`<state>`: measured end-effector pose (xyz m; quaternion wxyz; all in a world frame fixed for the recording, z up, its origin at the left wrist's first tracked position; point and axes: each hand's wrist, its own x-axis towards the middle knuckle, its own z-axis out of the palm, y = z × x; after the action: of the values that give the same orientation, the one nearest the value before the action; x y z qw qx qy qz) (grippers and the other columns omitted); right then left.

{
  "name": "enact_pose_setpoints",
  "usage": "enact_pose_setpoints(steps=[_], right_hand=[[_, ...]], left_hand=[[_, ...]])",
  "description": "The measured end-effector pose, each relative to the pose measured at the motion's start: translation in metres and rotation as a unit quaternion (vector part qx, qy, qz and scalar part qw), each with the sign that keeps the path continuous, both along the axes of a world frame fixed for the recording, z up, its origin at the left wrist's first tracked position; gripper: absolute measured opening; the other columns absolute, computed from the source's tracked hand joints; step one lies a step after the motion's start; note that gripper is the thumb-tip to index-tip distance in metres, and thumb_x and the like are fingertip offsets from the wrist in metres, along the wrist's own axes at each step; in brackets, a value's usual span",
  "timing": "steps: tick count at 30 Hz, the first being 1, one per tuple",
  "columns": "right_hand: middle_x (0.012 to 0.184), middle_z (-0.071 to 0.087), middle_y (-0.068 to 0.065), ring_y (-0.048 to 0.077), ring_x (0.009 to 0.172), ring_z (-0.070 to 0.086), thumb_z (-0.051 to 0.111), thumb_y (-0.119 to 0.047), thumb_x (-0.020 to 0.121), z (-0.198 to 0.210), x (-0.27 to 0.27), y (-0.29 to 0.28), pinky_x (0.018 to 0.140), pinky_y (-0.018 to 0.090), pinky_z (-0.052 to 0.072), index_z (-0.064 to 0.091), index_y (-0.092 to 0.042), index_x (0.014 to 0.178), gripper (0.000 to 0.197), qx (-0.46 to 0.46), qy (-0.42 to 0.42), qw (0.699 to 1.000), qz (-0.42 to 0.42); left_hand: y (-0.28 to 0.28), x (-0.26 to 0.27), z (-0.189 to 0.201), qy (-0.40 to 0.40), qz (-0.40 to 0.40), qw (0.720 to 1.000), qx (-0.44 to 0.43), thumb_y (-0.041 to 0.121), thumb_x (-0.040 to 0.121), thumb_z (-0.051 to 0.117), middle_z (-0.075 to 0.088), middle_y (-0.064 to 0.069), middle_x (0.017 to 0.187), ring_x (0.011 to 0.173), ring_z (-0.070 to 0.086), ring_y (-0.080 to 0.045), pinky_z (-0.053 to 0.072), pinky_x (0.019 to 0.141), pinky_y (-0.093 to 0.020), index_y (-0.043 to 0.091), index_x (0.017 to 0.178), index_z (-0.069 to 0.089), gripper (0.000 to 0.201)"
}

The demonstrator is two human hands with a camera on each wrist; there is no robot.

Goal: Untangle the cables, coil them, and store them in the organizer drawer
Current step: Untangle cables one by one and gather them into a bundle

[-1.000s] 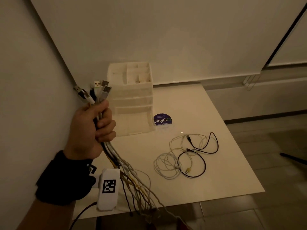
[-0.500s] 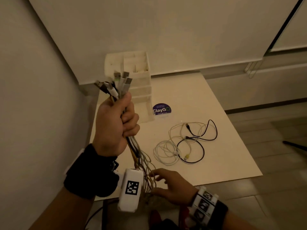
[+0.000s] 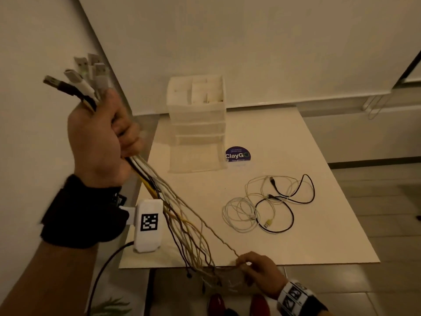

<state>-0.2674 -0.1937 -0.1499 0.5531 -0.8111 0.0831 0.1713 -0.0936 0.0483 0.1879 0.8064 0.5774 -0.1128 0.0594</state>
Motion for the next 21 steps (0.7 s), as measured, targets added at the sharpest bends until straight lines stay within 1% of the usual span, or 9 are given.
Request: enact_pose_setpoints(steps=[3, 5, 7, 9, 10, 12, 15, 17, 21], right_hand=[[0.079, 0.064, -0.005, 0.013, 0.078, 0.066, 0.063, -0.02, 0.089, -0.012, -0.01, -0.027, 0.076, 0.029, 0.054, 0.06, -0.023, 0.08, 0.009, -0.117, 0.065, 0.987, 0.089], [0.079, 0.064, -0.005, 0.02, 0.086, 0.068, 0.058, -0.022, 0.092, -0.016, -0.012, -0.036, 0.07, 0.016, 0.048, 0.056, -0.029, 0.075, 0.018, -0.146, 0.092, 0.978, 0.116], [0.075, 0.068, -0.002, 0.016, 0.075, 0.069, 0.054, -0.017, 0.096, 0.001, -0.005, -0.032, 0.065, 0.015, 0.051, 0.063, -0.029, 0.08, 0.022, -0.103, 0.072, 0.989, 0.075], [0.075, 0.071, 0.002, 0.01, 0.064, 0.066, 0.049, -0.016, 0.099, 0.034, 0.01, -0.023, 0.063, 0.021, 0.053, 0.066, -0.023, 0.092, 0.02, -0.052, 0.009, 0.998, 0.039], [0.073, 0.07, 0.002, 0.008, 0.061, 0.063, 0.046, -0.016, 0.101, 0.054, 0.019, -0.019, 0.061, 0.021, 0.051, 0.064, -0.021, 0.096, 0.02, -0.036, -0.017, 0.998, 0.041], [0.067, 0.066, -0.002, 0.008, 0.058, 0.059, 0.042, -0.017, 0.102, 0.095, 0.033, -0.012, 0.058, 0.017, 0.045, 0.062, -0.022, 0.095, 0.022, -0.019, -0.058, 0.995, 0.079], [0.064, 0.063, 0.0, 0.01, 0.054, 0.054, 0.042, -0.017, 0.102, 0.154, 0.046, -0.011, 0.057, 0.018, 0.044, 0.06, -0.028, 0.079, 0.031, 0.016, -0.099, 0.99, 0.102], [0.064, 0.063, 0.004, 0.014, 0.055, 0.055, 0.047, -0.01, 0.099, 0.181, 0.05, -0.015, 0.057, 0.025, 0.046, 0.062, -0.02, 0.076, 0.029, 0.039, -0.109, 0.989, 0.095], [0.066, 0.065, 0.01, 0.019, 0.055, 0.057, 0.055, -0.015, 0.097, 0.203, 0.054, -0.024, 0.055, 0.032, 0.046, 0.066, 0.001, 0.088, 0.022, 0.097, -0.088, 0.99, 0.059]], left_hand=[[0.004, 0.003, 0.004, -0.01, 0.026, 1.0, 0.001, 0.028, 0.102, 0.043, 0.016, 0.004, 0.051, 0.035, 0.012, -0.008, 0.015, 0.039, -0.014, 0.019, 0.063, 0.021, 0.046], [-0.003, -0.002, -0.001, -0.012, 0.009, 0.999, 0.033, 0.025, 0.1, 0.047, 0.016, 0.004, 0.051, 0.034, 0.013, -0.008, 0.016, 0.039, -0.013, 0.019, 0.063, 0.024, 0.044], [-0.021, -0.015, -0.014, -0.029, -0.042, 0.99, 0.135, 0.017, 0.097, 0.055, 0.027, 0.01, 0.046, 0.032, 0.021, -0.007, 0.021, 0.037, -0.014, 0.02, 0.063, 0.039, 0.038], [-0.045, -0.033, -0.04, -0.055, -0.097, 0.943, 0.315, 0.012, 0.089, 0.066, 0.051, 0.014, 0.045, 0.036, 0.042, -0.003, 0.035, 0.039, -0.016, 0.025, 0.069, 0.058, 0.026], [-0.056, -0.043, -0.055, -0.056, -0.138, 0.914, 0.376, 0.014, 0.086, 0.07, 0.062, 0.019, 0.055, 0.045, 0.052, -0.001, 0.042, 0.047, -0.014, 0.028, 0.072, 0.063, 0.021], [-0.075, -0.059, -0.086, -0.049, -0.229, 0.871, 0.431, 0.021, 0.085, 0.071, 0.069, 0.017, 0.07, 0.058, 0.058, -0.002, 0.046, 0.056, -0.018, 0.028, 0.075, 0.066, 0.013], [-0.092, -0.069, -0.113, -0.034, -0.269, 0.836, 0.478, 0.013, 0.082, 0.062, 0.065, 0.006, 0.06, 0.053, 0.056, 0.0, 0.047, 0.054, -0.025, 0.022, 0.068, 0.061, 0.017], [-0.095, -0.069, -0.116, -0.04, -0.272, 0.828, 0.489, 0.004, 0.081, 0.059, 0.061, 0.012, 0.056, 0.055, 0.058, 0.001, 0.041, 0.054, -0.014, 0.028, 0.064, 0.056, 0.03], [-0.09, -0.057, -0.112, -0.088, -0.221, 0.825, 0.513, 0.009, 0.085, 0.06, 0.057, 0.013, 0.059, 0.056, 0.053, -0.001, 0.031, 0.05, -0.01, 0.032, 0.063, 0.051, 0.033]])
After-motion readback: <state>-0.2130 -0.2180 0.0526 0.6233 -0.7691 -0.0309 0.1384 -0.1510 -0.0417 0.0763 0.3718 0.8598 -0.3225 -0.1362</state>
